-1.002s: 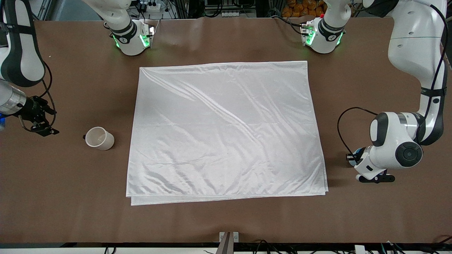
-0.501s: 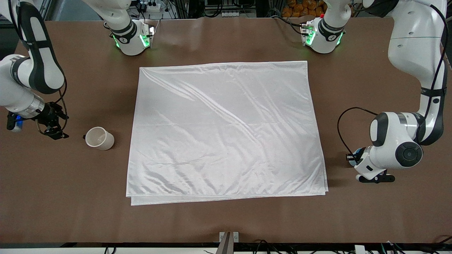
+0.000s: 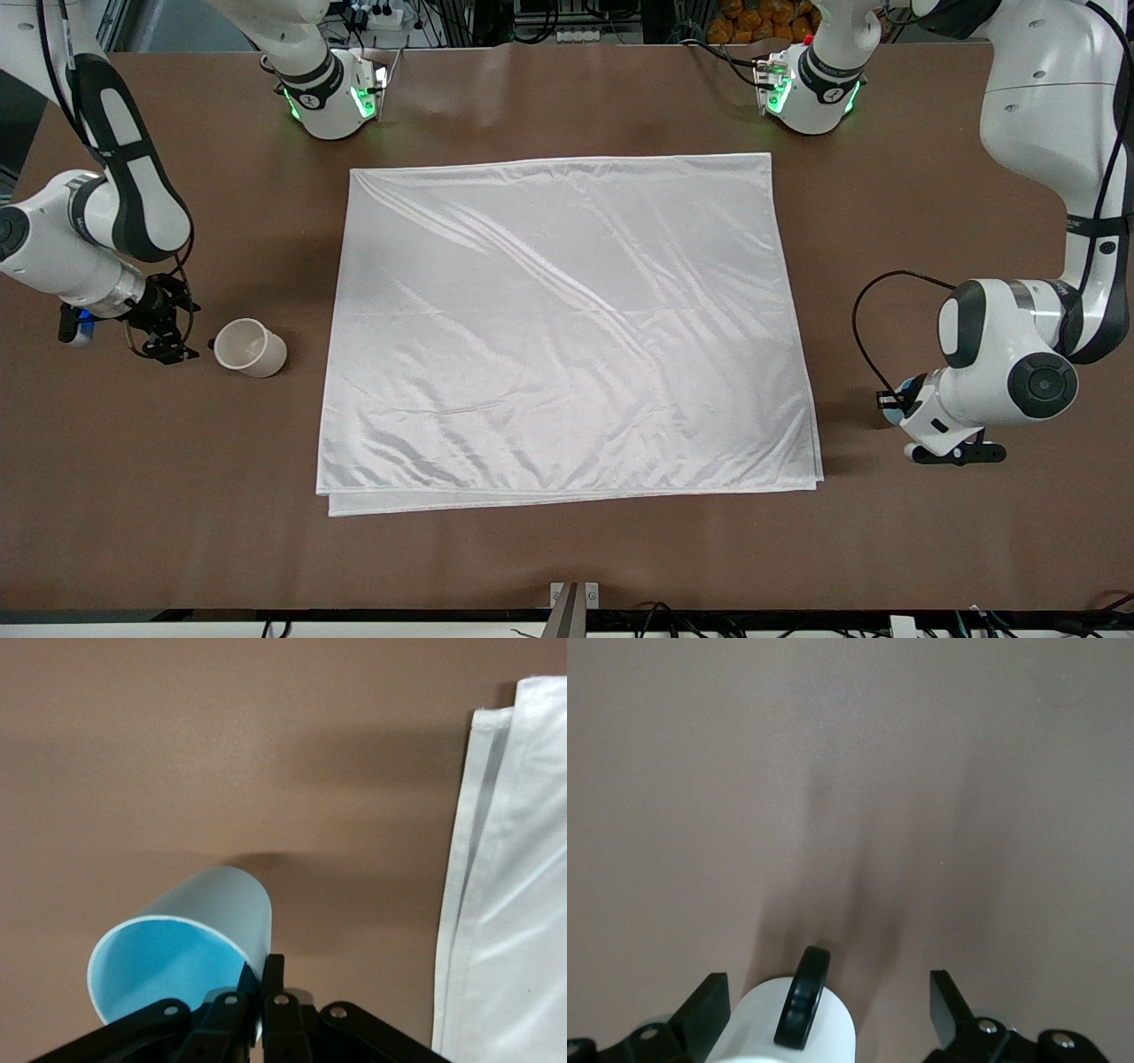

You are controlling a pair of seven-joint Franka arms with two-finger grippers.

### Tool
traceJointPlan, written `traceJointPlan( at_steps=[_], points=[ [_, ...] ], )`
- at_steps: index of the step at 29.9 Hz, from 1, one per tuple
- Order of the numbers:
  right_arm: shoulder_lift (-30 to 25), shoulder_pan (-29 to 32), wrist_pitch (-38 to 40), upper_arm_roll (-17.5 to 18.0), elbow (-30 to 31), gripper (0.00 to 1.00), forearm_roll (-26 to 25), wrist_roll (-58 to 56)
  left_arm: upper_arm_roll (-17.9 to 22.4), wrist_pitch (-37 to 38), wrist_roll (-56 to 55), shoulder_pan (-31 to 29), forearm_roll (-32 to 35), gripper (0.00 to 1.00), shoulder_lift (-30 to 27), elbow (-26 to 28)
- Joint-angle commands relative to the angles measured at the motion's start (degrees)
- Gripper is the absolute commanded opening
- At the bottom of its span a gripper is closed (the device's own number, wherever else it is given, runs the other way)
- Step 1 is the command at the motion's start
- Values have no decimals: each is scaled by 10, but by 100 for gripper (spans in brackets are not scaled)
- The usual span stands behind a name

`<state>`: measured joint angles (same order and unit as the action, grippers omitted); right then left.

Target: Place blue cup into white mug on cloth

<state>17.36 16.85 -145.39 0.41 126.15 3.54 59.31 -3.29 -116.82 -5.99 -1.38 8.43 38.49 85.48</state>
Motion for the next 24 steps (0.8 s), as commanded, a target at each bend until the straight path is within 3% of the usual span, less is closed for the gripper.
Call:
traceJointPlan(
  at_steps=[1, 12, 19, 22, 24],
  points=[
    [35, -8, 5, 3, -35, 100, 6, 24, -1, 5, 5, -1, 12, 0, -22, 7],
    [73, -16, 7, 3, -53, 96, 6, 41, -1, 6, -1, -2, 12, 0, -43, 7],
    [76, -16, 7, 3, -52, 64, 6, 38, -1, 6, -1, -3, 12, 0, -58, 7],
    [76, -16, 6, 3, -52, 35, 6, 35, -1, 7, -2, -4, 12, 0, -59, 7],
    [76, -16, 6, 3, -52, 24, 5, 34, -1, 7, -1, -4, 12, 0, -59, 7]
  ],
)
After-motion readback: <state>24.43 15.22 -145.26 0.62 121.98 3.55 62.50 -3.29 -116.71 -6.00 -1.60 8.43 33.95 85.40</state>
